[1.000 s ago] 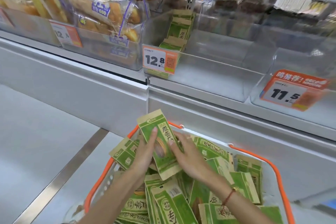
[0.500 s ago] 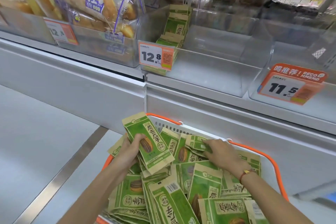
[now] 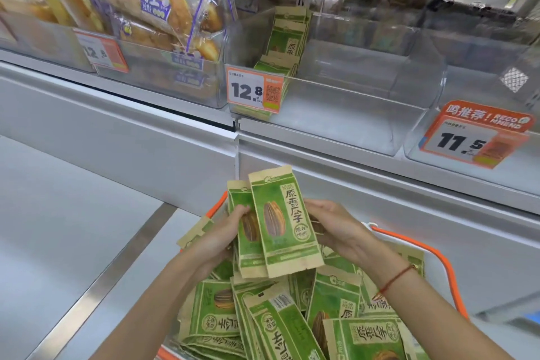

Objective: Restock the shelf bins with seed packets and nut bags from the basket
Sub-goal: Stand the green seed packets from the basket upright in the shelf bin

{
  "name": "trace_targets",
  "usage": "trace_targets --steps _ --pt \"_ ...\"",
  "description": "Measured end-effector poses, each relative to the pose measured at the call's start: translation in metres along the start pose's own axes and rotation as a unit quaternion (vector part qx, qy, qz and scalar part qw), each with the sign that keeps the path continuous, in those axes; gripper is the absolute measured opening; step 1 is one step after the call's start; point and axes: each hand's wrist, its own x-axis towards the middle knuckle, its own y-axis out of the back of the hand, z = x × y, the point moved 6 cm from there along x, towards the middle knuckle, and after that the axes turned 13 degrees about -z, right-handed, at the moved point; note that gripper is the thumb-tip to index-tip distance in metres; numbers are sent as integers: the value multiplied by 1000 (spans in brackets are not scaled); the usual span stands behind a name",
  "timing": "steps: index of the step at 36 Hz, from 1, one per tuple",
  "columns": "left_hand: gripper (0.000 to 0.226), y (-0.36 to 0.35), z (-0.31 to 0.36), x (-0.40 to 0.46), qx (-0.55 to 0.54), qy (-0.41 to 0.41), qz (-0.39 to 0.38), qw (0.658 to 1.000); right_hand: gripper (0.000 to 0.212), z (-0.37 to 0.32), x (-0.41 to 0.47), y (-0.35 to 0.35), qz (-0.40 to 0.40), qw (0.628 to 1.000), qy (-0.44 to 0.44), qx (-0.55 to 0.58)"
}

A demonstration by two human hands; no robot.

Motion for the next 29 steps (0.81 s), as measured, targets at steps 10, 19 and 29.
trace_targets --steps 10,19,29 --pt "82 -23 29 3 -48 -63 -17 997 21 -23 -4 -27 79 984 99 -124" --pt "32 -31 167 -31 114 -307 7 945 36 -135 -9 -25 -13 960 216 -177" --pt "60 -21 319 -57 356 -419 -41 834 59 -255 -19 3 88 817 466 -329"
